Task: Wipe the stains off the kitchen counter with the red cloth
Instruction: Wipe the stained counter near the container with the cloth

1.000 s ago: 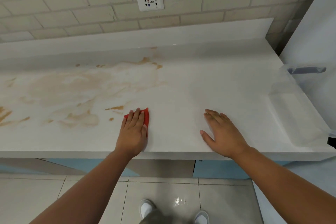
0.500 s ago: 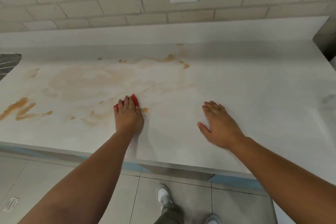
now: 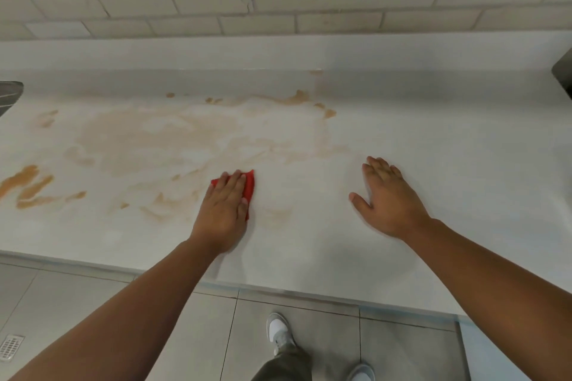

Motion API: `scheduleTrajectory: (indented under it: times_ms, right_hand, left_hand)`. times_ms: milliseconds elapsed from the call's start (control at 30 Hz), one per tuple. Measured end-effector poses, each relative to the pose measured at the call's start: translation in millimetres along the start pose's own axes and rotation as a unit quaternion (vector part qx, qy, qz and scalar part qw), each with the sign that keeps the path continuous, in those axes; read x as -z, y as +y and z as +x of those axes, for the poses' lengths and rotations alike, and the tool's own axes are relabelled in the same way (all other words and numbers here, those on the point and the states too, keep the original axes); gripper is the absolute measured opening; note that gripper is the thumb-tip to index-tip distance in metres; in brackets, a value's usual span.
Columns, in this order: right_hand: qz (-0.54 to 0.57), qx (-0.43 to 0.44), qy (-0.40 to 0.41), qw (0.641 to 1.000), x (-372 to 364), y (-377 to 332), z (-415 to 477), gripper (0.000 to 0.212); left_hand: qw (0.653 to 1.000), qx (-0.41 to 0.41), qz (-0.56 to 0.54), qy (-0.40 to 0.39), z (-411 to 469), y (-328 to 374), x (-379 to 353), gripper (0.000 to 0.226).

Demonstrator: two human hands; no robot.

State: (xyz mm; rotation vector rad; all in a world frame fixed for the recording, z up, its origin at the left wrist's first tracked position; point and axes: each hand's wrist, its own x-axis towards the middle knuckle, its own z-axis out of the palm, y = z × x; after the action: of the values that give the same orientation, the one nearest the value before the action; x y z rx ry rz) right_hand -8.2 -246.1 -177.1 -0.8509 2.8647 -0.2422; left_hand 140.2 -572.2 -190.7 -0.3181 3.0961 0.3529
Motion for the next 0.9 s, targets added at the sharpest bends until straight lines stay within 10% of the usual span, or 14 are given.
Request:
scheduleTrajectory:
  times_ms: [167,500,767,900]
  right_hand:
    - [-0.026,-0.007,0.005,1.0,-9.9,6.8,-6.6,0.089]
    - [-0.027,0.001,0.022,0.999,-17.6,11.5,-10.7,0.083]
    - [-0.026,-0.003,0.02,0.999,-18.9,11.5,-9.8,0.08]
    - [-0.027,-0.003,0.018,0.999,-18.7,10.6,-9.7,0.082]
  left_hand:
    - [0.997,0.076,0.016,0.005,53.8,48.1,-4.6,0.059]
    - [0.967,-0.251,0.002,-0.054,-2.0,50.4,-10.3,0.052]
    - [0.999,0.041,0.032,0.004,31.6,41.4,-7.0,0.062]
    - [0.999,-0.029,0.016,-0.015,41.1,106.0,-19.1,0.059]
